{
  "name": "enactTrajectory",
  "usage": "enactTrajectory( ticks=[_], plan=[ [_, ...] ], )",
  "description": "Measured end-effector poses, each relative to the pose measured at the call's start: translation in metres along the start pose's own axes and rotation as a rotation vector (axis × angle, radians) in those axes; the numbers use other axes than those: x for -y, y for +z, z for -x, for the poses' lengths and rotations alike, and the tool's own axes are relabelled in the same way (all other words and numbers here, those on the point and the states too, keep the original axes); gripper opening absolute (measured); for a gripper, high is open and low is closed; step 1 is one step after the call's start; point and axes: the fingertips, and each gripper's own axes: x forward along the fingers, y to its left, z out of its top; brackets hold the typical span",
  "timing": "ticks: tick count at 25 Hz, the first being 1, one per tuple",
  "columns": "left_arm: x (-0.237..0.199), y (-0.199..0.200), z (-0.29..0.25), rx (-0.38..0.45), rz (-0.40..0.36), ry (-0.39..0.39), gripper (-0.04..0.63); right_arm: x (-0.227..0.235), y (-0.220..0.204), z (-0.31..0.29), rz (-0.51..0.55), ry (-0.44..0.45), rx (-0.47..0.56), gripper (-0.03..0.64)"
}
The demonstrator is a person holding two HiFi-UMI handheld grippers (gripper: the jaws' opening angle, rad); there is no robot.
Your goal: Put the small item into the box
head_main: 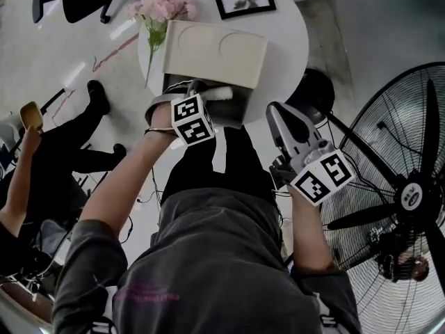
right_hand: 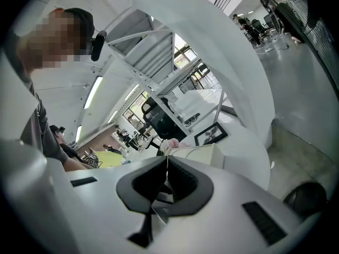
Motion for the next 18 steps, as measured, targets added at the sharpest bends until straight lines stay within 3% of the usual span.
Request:
enactTrajectory(
  ticks=[11, 18],
  plan=[
    [-0.0005, -0.0042, -0.0093, -0.114, -0.091, 0.058, 0.155, 0.0033, -0.0017, 0.0026, -0.001, -0.001, -0.011, 0.021],
    [0.0029, -0.0043, -0.0092, -0.126, -0.091, 0.056, 0.189, 0.0004, -0.0008, 0.0020, 0.005, 0.005, -0.016, 0.021]
  ],
)
